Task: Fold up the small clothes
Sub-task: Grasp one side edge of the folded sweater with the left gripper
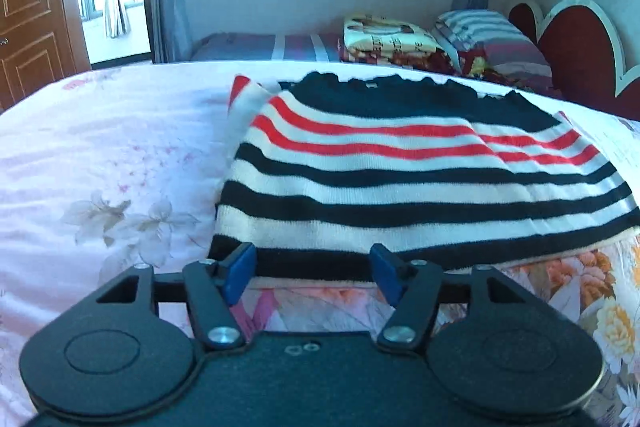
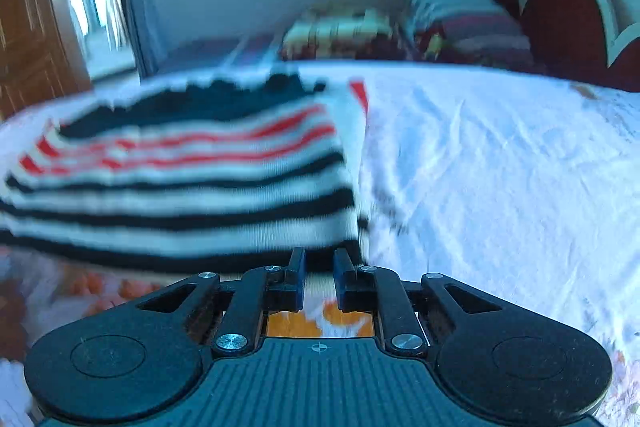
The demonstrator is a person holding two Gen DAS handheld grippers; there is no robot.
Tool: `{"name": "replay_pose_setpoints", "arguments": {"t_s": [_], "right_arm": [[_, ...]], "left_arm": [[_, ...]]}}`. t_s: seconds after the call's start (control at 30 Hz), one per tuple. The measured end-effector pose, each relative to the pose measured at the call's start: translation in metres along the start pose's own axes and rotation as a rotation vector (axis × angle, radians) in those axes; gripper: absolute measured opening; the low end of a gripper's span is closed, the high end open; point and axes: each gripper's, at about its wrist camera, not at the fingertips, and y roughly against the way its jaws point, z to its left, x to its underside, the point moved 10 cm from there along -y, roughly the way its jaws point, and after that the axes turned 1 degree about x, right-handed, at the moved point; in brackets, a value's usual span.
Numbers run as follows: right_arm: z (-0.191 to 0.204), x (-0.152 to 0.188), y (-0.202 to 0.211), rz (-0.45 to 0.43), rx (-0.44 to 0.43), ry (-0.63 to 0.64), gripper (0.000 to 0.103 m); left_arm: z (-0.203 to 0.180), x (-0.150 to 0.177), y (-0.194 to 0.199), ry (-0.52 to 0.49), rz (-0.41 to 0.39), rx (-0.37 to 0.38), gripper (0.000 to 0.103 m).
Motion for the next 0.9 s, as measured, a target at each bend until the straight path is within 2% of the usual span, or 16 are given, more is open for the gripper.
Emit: {"name": "replay_pose_setpoints", "arguments": {"t_s": [0.1,0.17,0.27,0.6,0.9], "right_arm": [[-0.003,0.014,-0.008,0.059,0.004,0.022,0.014],[0.005,0.015,-0.008,0.059,0.020,0.066,0.014],[0.000,0.011,-0.014,0.050,0.015,0.022,0.014],[-0.004,0.010,-0.026,0.074,0.004,-0.001,0.014],[0.007,0.013,-0.028,0.076,0.054,0.133,0.014]], "left_arm": [[0.003,0.007,-0.004,0.007,0.011,0.007,0.063],[0.001,0.006,-0.004,-0.003,0.020,-0.001,0.063],[0.001,0.005,-0.007,0.000,0.025,0.000,0.063],[0.000,0.006,-0.008,-0.002,0.014,-0.002,0.063],[0.000,0.005,-0.006,-0.026,0.022,0.013,0.064]]}}
